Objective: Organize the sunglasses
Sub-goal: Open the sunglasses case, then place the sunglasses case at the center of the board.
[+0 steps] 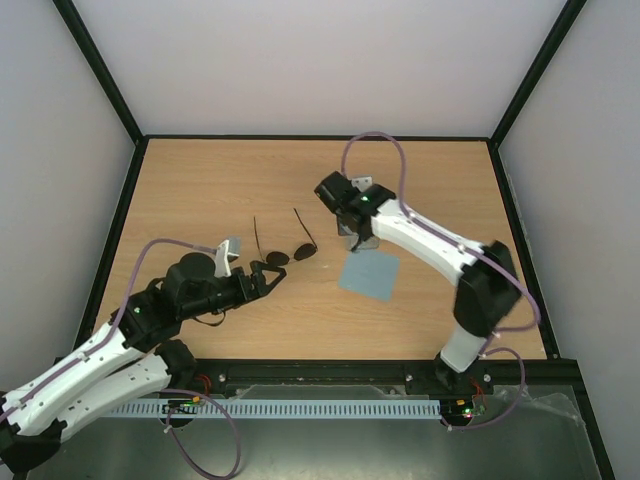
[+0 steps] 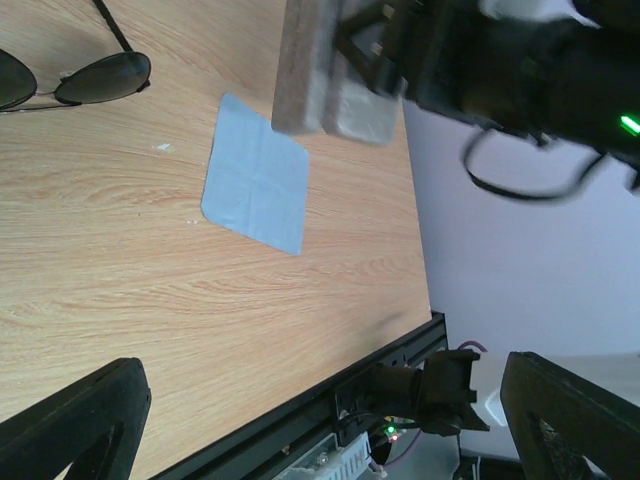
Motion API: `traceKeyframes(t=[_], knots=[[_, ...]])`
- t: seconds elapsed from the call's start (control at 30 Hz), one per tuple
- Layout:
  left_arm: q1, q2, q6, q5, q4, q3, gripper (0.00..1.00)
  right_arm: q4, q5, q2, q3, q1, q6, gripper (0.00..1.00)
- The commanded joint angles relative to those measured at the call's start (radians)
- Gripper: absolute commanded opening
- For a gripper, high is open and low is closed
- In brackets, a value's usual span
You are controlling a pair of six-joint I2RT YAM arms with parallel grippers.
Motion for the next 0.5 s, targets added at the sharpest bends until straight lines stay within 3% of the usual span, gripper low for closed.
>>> traceKeyframes(t=[0.0,0.27,0.37,0.47], knots=[[0.006,-0.036,0.016,0.034,0.021,-0.029,0.99,-0.208,0.31,0.207,0.181,-0.022,-0.042,0.26],[0.008,-0.057,0.026,0.058,0.033,-0.035,0.99,-0.419,0.462,0.59,0.547,-0.047,-0.053,0.28],[0.009,-0.065,0.033,0.057,0.026,-0.026,0.99,-0.432,0.452,0.655,0.621,-0.065,-0.071,0.3],[0.008,-0.071,0.036,0.057,0.022,-0.024,0.99,-0.416,0.43,0.68,0.659,-0.071,-0.096,0.39]])
